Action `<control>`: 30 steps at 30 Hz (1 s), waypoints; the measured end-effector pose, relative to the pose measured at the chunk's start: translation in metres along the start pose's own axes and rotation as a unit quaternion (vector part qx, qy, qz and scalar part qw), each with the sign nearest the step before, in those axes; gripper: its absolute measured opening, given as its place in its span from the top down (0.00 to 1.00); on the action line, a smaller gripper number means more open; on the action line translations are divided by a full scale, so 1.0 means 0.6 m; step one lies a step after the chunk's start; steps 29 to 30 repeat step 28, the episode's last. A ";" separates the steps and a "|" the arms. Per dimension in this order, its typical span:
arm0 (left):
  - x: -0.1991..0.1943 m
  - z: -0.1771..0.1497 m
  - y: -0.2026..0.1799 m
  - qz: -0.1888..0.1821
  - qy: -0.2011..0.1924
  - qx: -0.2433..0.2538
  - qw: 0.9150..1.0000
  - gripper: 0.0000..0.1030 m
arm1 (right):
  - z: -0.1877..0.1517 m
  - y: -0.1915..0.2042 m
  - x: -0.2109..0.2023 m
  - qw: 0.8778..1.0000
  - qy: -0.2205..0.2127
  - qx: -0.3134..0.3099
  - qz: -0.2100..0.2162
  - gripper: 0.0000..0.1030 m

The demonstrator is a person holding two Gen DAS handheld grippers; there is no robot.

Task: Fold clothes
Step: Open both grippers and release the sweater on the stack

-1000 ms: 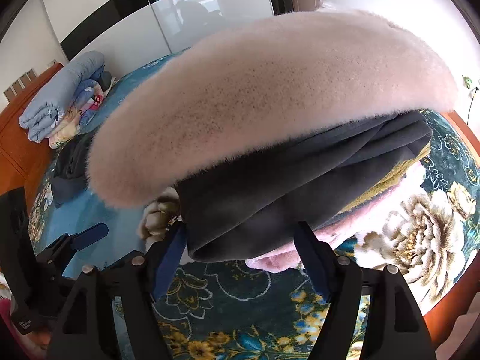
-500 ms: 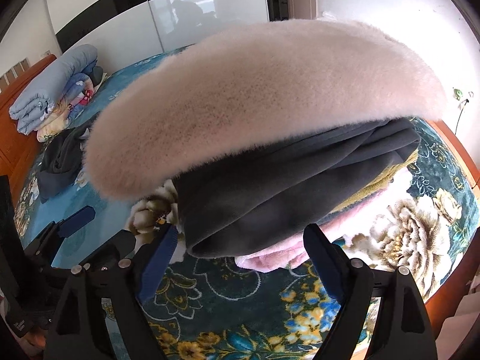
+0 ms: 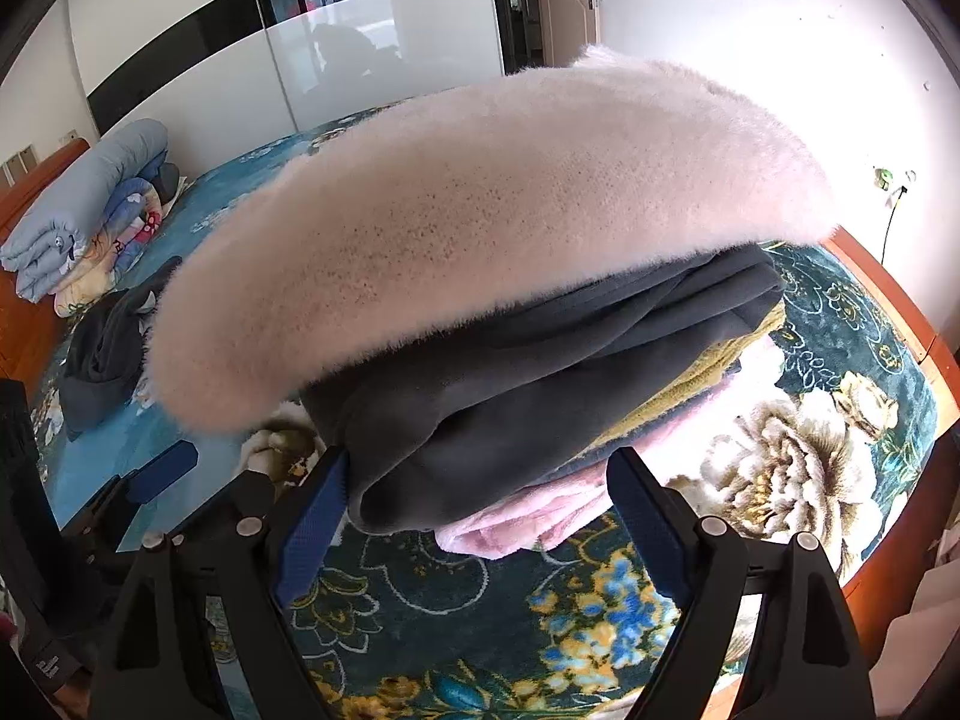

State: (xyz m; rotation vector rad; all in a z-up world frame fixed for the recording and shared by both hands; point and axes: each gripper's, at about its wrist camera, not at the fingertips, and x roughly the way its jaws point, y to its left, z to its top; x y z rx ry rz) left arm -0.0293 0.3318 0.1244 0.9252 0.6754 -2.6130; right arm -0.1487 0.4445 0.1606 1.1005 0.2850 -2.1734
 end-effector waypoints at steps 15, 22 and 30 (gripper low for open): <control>0.010 -0.015 0.026 -0.005 0.037 -0.008 0.999 0.00 | -0.014 0.025 0.014 1.000 0.022 -0.008 -0.018 0.16; 0.015 -0.020 0.029 -0.016 0.055 -0.012 0.998 0.00 | -0.019 0.030 0.010 0.999 0.029 -0.008 -0.039 0.16; 0.011 -0.022 0.034 -0.026 0.053 -0.014 0.998 0.00 | -0.017 0.039 0.010 0.998 0.032 -0.013 -0.049 0.16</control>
